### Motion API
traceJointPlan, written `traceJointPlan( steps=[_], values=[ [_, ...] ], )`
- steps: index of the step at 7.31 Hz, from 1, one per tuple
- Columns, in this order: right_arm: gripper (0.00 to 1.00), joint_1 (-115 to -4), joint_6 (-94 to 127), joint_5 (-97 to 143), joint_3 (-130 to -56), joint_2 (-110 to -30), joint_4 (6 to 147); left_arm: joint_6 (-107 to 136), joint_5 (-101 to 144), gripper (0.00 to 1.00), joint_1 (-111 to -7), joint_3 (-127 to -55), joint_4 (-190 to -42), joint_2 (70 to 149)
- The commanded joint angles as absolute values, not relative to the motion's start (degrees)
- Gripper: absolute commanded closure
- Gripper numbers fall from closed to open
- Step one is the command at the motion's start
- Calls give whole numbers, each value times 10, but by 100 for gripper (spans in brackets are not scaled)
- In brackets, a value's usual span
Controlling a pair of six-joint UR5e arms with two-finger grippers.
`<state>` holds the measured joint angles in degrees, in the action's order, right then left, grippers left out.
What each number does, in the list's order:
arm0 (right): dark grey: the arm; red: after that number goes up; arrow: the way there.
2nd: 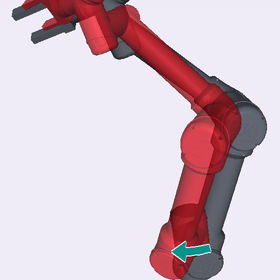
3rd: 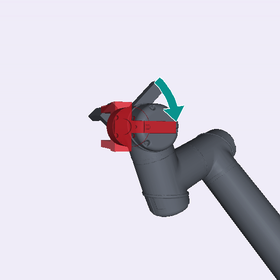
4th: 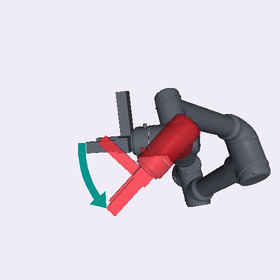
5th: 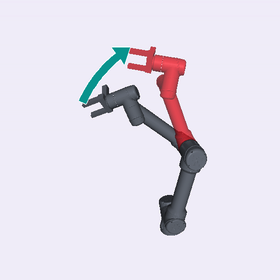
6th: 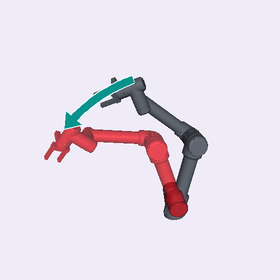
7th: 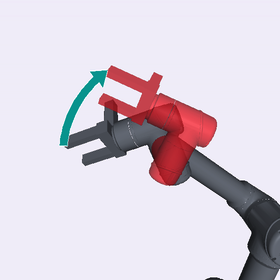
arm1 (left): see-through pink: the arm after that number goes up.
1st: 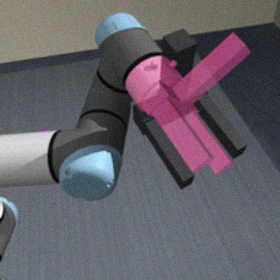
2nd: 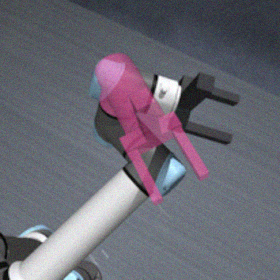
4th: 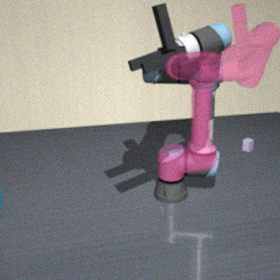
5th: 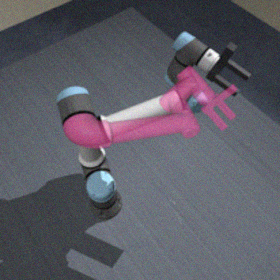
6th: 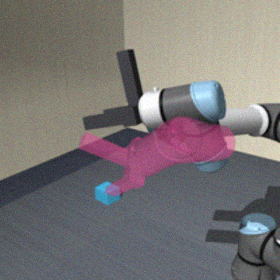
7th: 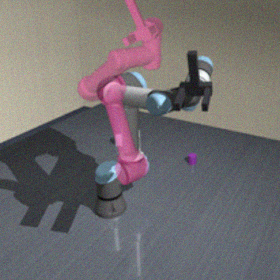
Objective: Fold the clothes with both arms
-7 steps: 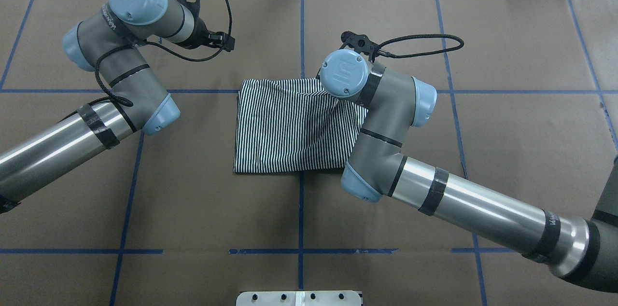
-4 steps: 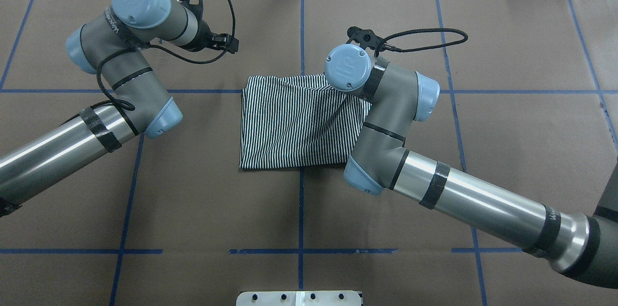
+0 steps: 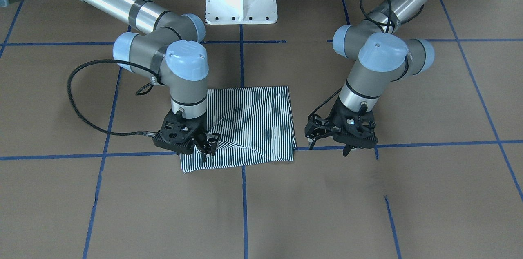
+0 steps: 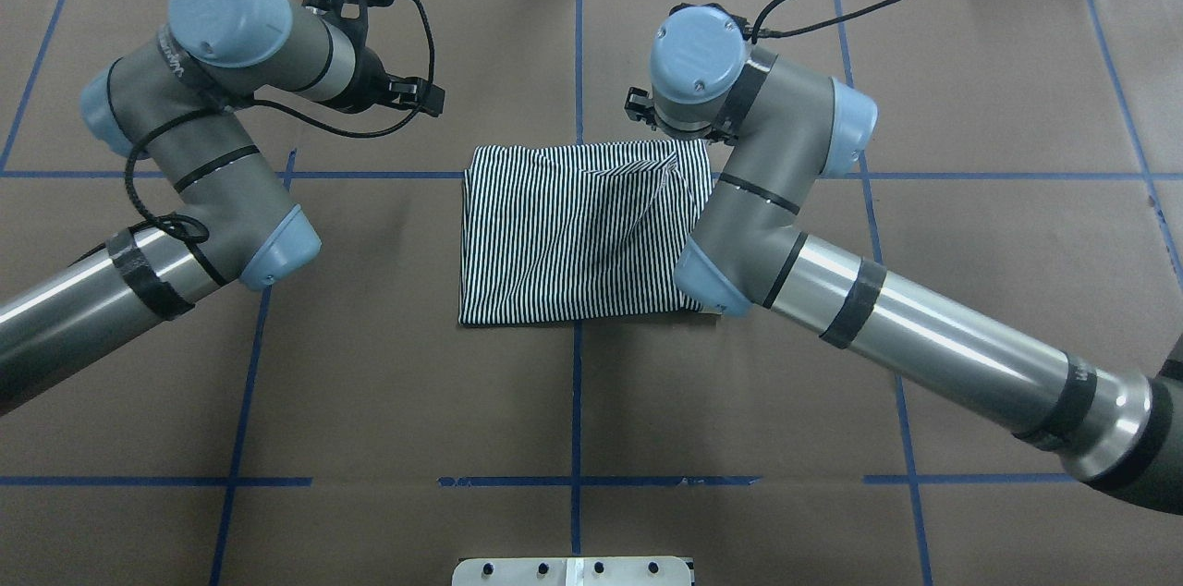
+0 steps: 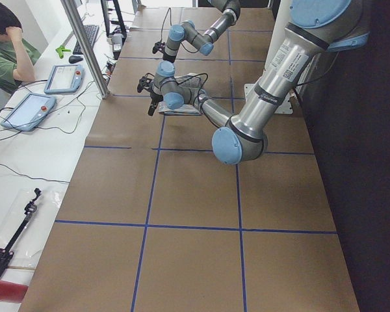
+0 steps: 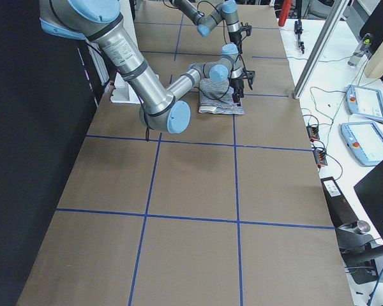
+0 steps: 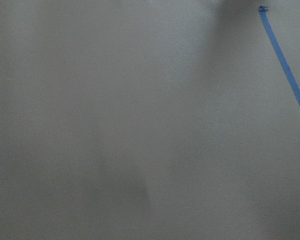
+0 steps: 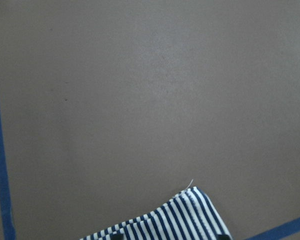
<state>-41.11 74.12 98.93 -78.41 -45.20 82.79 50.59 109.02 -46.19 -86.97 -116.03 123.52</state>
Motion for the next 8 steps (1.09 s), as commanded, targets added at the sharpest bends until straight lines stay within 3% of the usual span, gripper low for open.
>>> traceJointPlan(
  steps=[1,2,3,5,8],
  values=[
    [0,-529,501,1126,-938,-560,926,422,1108,0,-469,-1041,-977,1191],
    [0,-575,397,1151,-1029,-642,969,360,1108,0,-497,-1108,-905,1164],
    [0,-634,292,1191,-1073,-718,970,291,1108,0,-530,-1161,-866,1123],
    [0,-763,92,1251,-1080,-822,971,211,1161,0,-620,-1186,-860,1041],
    [0,-830,83,1259,-1074,-980,926,218,1161,0,-652,-1155,-870,929]
  ],
)
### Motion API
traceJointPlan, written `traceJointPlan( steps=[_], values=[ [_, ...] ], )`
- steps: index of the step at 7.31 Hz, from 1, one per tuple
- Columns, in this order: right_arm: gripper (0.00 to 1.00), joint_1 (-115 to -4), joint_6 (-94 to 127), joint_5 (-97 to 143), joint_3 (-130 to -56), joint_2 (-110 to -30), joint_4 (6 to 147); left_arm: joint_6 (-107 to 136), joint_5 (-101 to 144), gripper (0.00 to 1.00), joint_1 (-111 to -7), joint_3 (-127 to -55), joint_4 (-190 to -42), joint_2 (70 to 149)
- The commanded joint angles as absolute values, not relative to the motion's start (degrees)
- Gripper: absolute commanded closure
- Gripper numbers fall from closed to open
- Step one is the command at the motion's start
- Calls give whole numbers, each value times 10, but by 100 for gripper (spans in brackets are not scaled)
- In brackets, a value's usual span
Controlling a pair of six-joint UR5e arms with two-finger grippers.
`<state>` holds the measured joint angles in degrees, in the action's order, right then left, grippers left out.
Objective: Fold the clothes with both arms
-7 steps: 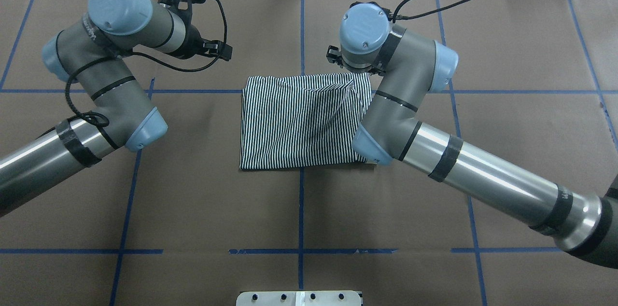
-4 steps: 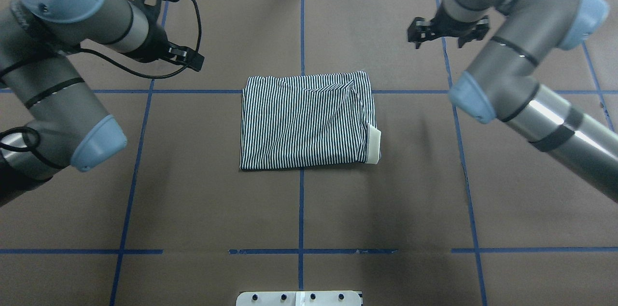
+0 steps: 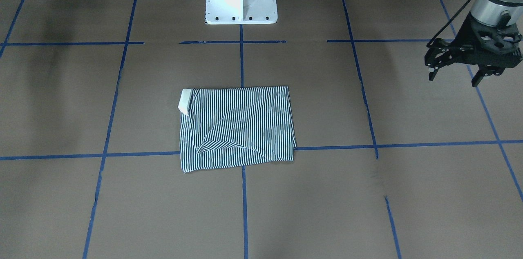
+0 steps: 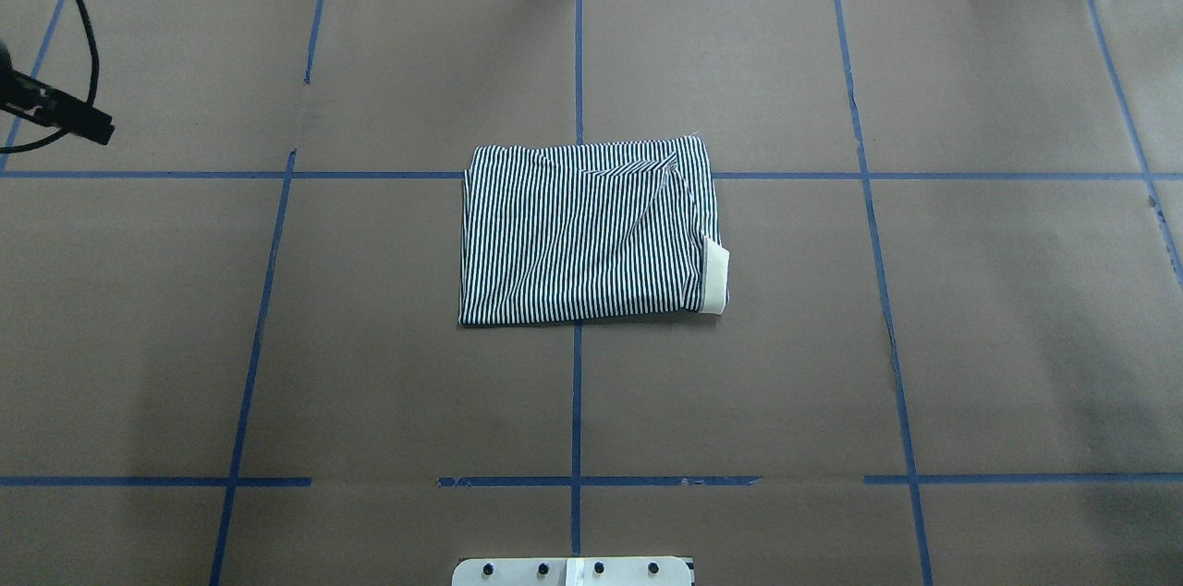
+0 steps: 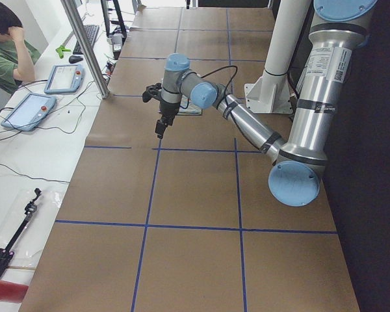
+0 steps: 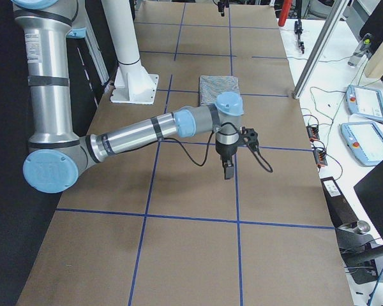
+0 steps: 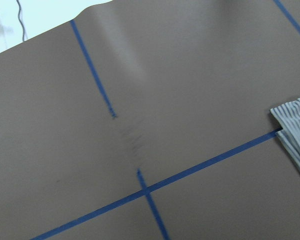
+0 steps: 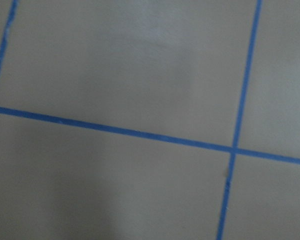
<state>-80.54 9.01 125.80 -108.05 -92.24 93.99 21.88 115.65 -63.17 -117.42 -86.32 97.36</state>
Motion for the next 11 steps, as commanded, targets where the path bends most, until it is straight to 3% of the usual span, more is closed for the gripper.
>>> traceJointPlan(
  steps=[1,4,6,11],
  values=[
    [0,-836,80,1272,-1032,-987,922,214,1162,0,-677,-1149,-870,926],
    [0,-871,75,1331,-1020,-1005,914,2,1322,0,-876,-1039,-871,873],
    [0,-878,75,1329,-1020,-1014,914,-8,1322,0,-903,-1019,-850,862],
    [0,-881,79,1330,-1022,-1020,913,23,1333,0,-909,-1072,-850,831]
  ],
)
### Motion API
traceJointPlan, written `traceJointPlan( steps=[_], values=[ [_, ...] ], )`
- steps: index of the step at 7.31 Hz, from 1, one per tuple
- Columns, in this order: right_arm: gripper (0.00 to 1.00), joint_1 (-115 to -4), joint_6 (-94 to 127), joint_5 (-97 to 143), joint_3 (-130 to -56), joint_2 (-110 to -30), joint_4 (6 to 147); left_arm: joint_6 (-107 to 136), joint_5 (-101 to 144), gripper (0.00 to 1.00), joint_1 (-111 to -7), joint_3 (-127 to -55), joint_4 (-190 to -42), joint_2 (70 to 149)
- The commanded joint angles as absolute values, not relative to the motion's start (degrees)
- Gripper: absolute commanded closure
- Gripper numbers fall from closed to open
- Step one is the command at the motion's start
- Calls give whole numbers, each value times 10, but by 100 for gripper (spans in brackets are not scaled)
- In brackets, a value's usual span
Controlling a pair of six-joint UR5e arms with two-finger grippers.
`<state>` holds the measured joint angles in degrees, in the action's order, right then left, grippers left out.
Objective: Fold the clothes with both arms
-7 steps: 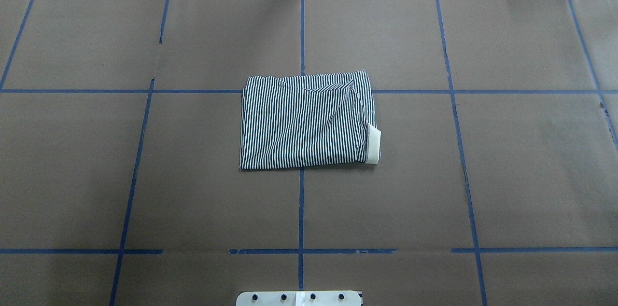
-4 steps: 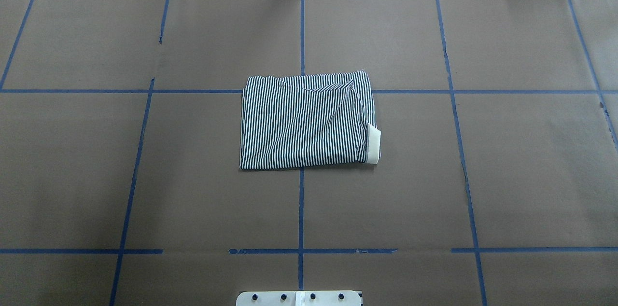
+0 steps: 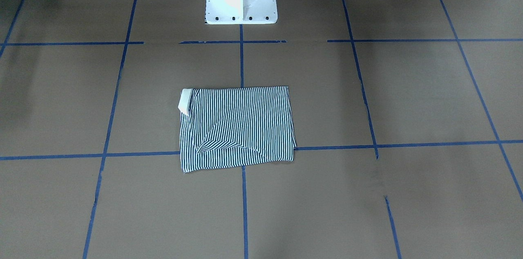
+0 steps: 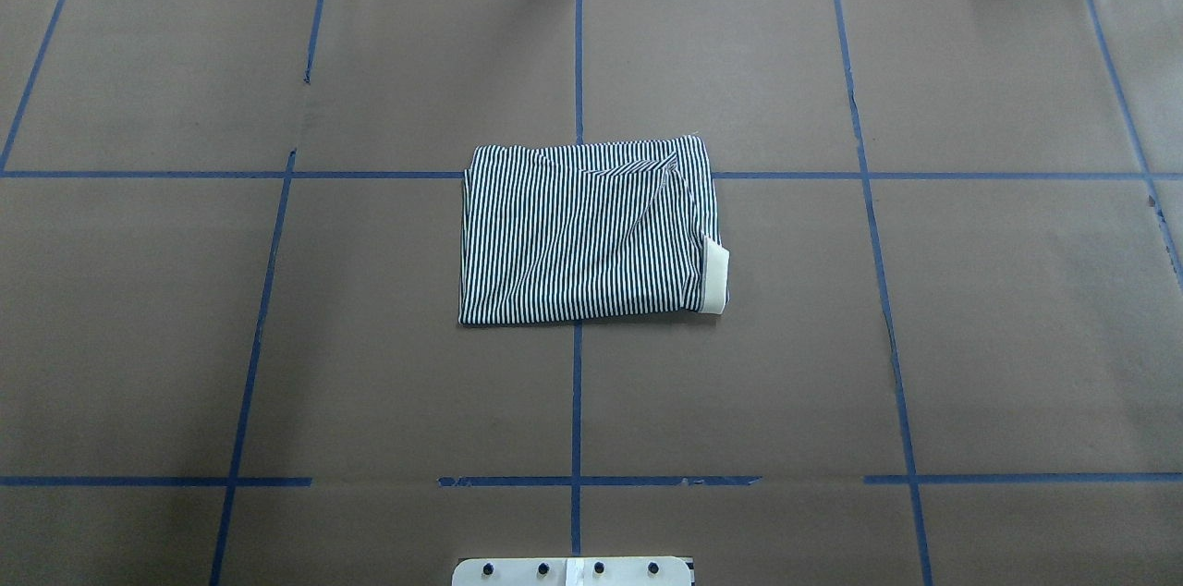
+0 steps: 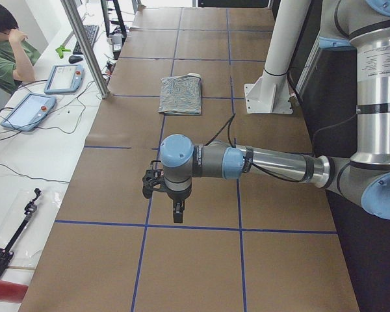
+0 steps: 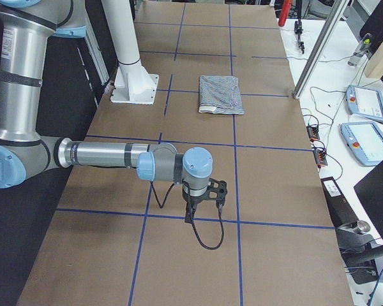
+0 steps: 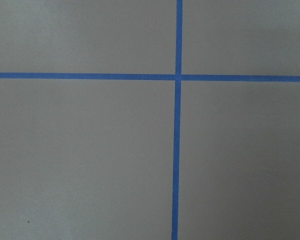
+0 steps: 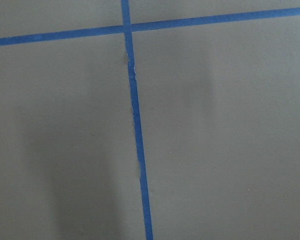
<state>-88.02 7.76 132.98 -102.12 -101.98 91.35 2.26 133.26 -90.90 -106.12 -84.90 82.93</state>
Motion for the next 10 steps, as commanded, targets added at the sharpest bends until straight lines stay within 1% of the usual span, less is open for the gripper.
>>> traceJointPlan(
  steps=[1,2,3,5,6,10],
  values=[
    [0,-881,78,1330,-1021,-1020,913,23,1333,0,-909,-1064,-872,829],
    [0,-881,80,1330,-1020,-1020,914,23,1333,0,-908,-1061,-888,825],
    [0,-881,79,1330,-1020,-1020,914,23,1333,0,-908,-1041,-899,826],
    [0,-881,79,1330,-1020,-1021,914,26,1333,0,-908,-983,-976,828],
    [0,-881,80,1330,-1020,-1021,914,27,1333,0,-907,-973,-988,831],
    [0,-881,78,1330,-1021,-1021,913,26,1332,0,-906,-976,-990,831]
  ],
)
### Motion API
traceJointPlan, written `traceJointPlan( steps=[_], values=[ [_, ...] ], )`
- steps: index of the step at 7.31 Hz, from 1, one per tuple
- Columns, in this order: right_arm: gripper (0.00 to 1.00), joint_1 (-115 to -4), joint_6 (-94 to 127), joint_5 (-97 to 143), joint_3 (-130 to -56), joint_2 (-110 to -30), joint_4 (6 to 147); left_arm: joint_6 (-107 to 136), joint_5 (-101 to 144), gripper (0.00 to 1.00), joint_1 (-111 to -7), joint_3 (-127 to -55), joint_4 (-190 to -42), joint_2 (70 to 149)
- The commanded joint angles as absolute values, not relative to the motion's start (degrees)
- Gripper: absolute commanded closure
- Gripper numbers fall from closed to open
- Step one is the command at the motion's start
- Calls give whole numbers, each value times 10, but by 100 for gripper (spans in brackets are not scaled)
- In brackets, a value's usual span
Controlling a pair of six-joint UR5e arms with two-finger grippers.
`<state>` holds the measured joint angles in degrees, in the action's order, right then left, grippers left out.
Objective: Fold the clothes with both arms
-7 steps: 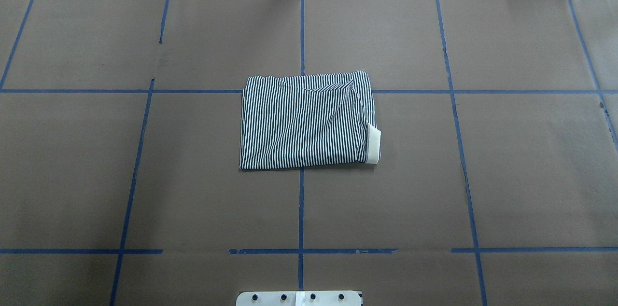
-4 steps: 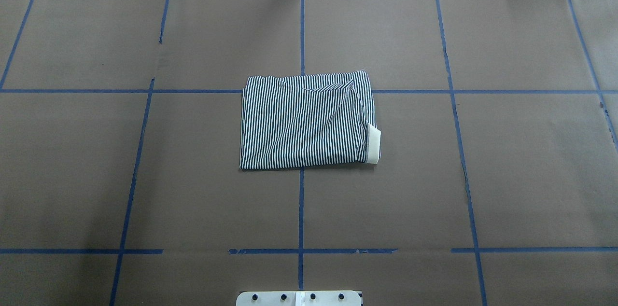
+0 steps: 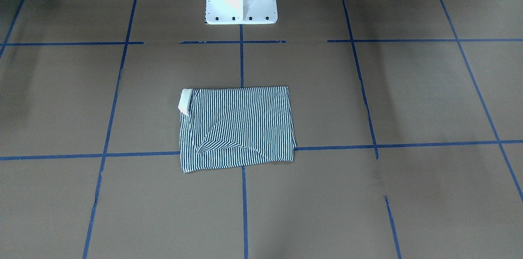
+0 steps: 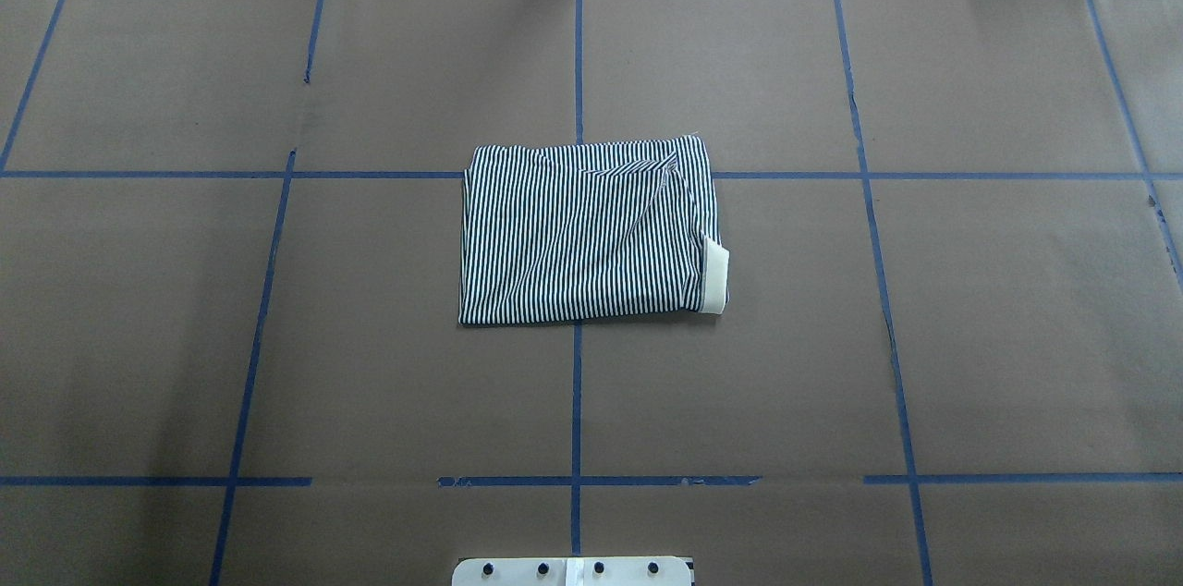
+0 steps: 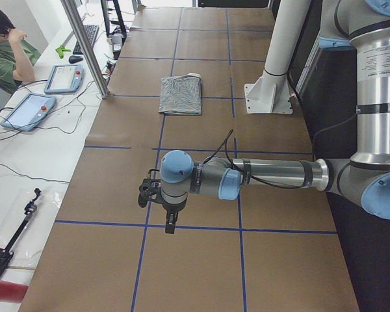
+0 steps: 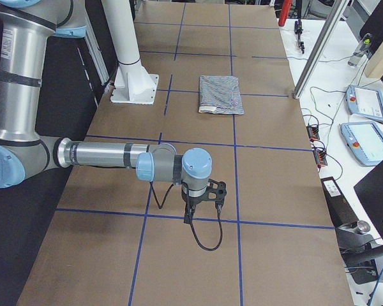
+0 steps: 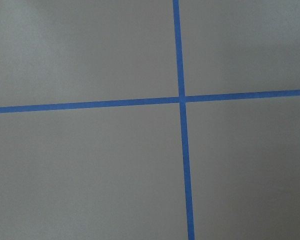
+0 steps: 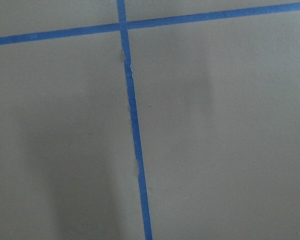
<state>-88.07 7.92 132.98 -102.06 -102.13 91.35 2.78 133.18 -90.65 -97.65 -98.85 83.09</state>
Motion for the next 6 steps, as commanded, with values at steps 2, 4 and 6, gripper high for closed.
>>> traceJointPlan(
  steps=[2,4,6],
  values=[
    [0,-881,82,1334,-1022,-1020,913,25,1329,0,-904,-970,-991,831],
    [0,-881,79,1329,-1022,-1013,912,24,1332,0,-904,-969,-990,830],
    [0,-881,75,1295,-1025,-1016,912,24,1331,0,-904,-968,-990,828]
  ],
)
